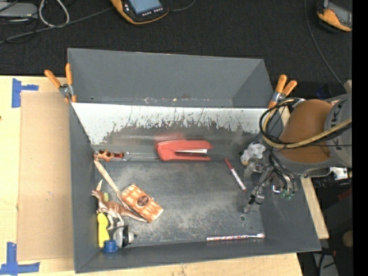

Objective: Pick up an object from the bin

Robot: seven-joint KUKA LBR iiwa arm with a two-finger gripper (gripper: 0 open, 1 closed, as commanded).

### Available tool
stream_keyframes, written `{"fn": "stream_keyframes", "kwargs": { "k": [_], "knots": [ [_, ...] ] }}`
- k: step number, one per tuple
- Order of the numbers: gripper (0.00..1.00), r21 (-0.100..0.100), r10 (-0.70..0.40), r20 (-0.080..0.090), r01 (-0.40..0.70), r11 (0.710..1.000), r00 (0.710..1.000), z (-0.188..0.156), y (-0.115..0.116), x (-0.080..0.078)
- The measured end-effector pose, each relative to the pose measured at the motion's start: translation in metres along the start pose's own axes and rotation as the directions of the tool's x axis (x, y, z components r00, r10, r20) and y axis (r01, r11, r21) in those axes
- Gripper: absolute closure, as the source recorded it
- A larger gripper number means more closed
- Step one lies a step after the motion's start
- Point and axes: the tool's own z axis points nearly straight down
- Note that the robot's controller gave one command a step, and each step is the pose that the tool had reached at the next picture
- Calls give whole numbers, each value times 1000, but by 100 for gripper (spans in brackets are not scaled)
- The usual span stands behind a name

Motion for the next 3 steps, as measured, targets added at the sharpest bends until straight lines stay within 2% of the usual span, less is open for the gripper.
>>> {"fn": "stream_keyframes", "kwargs": {
  "k": [1, 2, 3],
  "knots": [
    [100, 0, 33, 2, -33, 999, 999, -1, 13, -9],
    [100, 1, 33, 2, -33, 999, 999, -2, 13, -9],
    [100, 0, 32, -3, -32, 999, 999, -19, 13, -7]
  ]
}}
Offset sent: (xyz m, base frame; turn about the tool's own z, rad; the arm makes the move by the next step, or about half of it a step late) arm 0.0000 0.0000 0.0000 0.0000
